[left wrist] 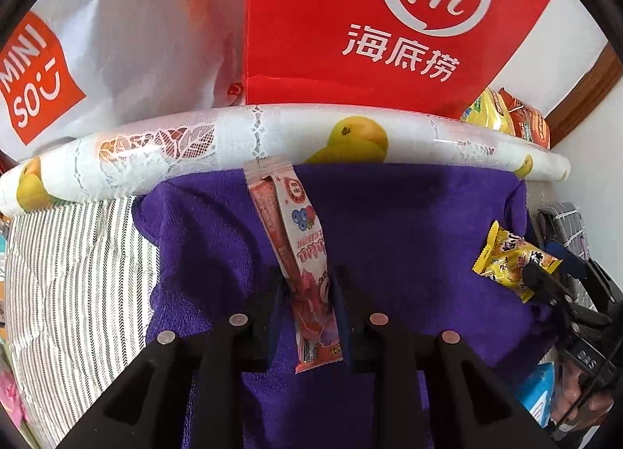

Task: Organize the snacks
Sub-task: 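Carry both snacks onto the purple towel and open both tools, then move both tools back to the snack pile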

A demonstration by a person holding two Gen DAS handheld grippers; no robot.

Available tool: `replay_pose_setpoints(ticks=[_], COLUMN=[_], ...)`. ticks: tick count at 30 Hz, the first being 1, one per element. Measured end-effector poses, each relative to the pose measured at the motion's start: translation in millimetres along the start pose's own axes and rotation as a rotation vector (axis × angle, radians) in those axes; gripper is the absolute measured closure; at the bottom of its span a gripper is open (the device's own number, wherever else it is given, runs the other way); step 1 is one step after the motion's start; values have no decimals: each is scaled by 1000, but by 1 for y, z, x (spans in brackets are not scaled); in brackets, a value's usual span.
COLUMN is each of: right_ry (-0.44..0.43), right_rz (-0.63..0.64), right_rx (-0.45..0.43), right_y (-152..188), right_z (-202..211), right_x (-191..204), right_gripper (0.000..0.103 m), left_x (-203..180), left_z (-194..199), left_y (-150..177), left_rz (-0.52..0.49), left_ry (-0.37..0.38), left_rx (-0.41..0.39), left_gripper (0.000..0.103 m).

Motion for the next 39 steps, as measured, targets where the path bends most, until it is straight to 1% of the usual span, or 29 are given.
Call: replay_pose_setpoints(ticks=[1, 2, 4, 7, 9, 11, 15, 18, 21, 24, 27, 30, 33, 35, 39], right_ry=[2, 3, -2, 0, 3, 20, 78, 87, 60, 34, 18, 16, -4, -33, -84], right_rz=[5, 6, -2, -31, -49, -57, -40, -81, -116, -118, -124, -123, -114, -104, -39], right_rx=[-13, -22, -46, -92, -106, -117, -161, -186, -150, -114, -85, -82, -65, -57, -56], right_y=[-3, -5, -11, -16, -14, -11, 0, 13, 32, 56, 83, 106, 127, 139, 160], right_z=[5, 10, 21, 43, 58, 74, 115, 142, 161, 176, 191, 207, 217, 223, 235], right_x=[1, 2, 4, 6, 7, 8, 7, 6, 7, 13, 22, 28, 35, 44, 66], right_gripper=[30, 30, 30, 30, 30, 30, 30, 30, 30, 30, 30, 30, 30, 30, 30], left_x=[1, 1, 4, 3, 0, -3, -10, -13, -15, -16, -13, -9, -2, 2, 13], left_z=[1, 3, 12, 27, 39, 53, 84, 108, 133, 152, 168, 182, 199, 209, 227], left_y=[0, -1, -2, -5, -6, -3, 12, 23, 37, 51, 66, 80, 94, 103, 123], left_rz=[8, 10, 14, 9, -5, 5, -7, -4, -1, 3, 13, 19, 34, 39, 53], left_ry=[4, 3, 3, -10, -16, -13, 3, -1, -1, 5, -13, -30, -30, -33, -41], left_rx=[4, 7, -4, -18, -38, -56, -75, -101, -124, -135, -130, -133, -145, -152, -174], left_gripper=[66, 53, 46, 45, 45, 45, 45, 45, 45, 45, 45, 45, 45, 45, 45])
Point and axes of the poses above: each gripper's, at about its wrist camera, not at the fingertips, and z roughly against the way its jaws point, x to its left, y to its underside, the point moved 8 cm from there along -z, roughly the way its jaws point, and after that the axes turned 13 degrees about -x, right-handed, at the moved point
